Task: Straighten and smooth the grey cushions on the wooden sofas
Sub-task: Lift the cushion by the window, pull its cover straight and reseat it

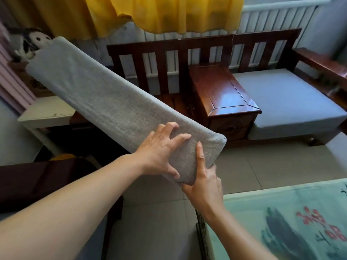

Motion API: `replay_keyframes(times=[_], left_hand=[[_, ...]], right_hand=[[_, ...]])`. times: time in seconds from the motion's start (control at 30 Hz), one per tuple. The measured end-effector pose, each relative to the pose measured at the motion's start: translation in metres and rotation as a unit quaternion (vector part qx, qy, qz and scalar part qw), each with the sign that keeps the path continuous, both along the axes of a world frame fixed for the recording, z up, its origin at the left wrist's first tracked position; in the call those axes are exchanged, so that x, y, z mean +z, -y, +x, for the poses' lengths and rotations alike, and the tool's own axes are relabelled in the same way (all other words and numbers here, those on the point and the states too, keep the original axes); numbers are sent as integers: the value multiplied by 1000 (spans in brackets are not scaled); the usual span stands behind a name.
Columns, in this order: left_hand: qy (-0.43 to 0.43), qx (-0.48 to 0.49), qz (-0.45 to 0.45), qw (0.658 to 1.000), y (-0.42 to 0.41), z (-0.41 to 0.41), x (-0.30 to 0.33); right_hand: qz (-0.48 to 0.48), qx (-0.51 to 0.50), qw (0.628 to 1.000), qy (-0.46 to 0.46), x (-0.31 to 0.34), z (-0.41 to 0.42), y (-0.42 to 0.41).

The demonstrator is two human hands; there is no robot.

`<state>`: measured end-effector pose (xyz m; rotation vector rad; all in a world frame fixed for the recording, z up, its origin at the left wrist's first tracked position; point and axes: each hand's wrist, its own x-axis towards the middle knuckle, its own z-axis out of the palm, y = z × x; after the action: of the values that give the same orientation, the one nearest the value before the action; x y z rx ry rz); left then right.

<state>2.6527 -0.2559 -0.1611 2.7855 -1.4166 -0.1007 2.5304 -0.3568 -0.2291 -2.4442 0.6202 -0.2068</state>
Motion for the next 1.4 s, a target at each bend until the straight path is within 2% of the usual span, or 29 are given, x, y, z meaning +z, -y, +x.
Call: replay_keyframes(times=[0.07,0.13,0.3,0.37,0.53,0.63,0.77,0.87,1.03,1.1,1.23,1.33,1.4], left_hand=[[14,-33,-74,997,15,-5,3],[29,-28,-100,994,36,-8,2],[14,-38,-31,999,66,13,-9],[9,-55,-30,998,63,20,-10],[74,-100,-10,992,57,37,-8],[82,-103,-41,990,51,46,-6],[68,-79,-69,992,24,66,7],[71,-26,-73,994,1,86,28],[93,18,-34,995,-60,121,48],[85,47,-42,994,-91,133,46],[87,105,-65,989,-120,153,52],[31,108,-156,981,-114,156,52],[-5,95,-175,980,-108,155,46]], right_hand=[[-24,-1,1000,-10,-7,-3,-7],[-31,-3,999,-7,-12,-5,-12],[-9,2,1000,25,-23,-7,-12],[-4,4,999,32,-22,-6,-10],[16,8,997,73,-24,-3,-13],[21,12,993,116,-23,2,-17],[20,40,989,142,-7,20,-37],[15,77,980,183,13,47,-59],[-134,132,950,249,40,104,-75],[-153,152,943,253,44,121,-99],[-148,141,941,270,46,145,-135],[-138,97,951,260,43,158,-137],[-126,79,956,251,36,154,-138]])
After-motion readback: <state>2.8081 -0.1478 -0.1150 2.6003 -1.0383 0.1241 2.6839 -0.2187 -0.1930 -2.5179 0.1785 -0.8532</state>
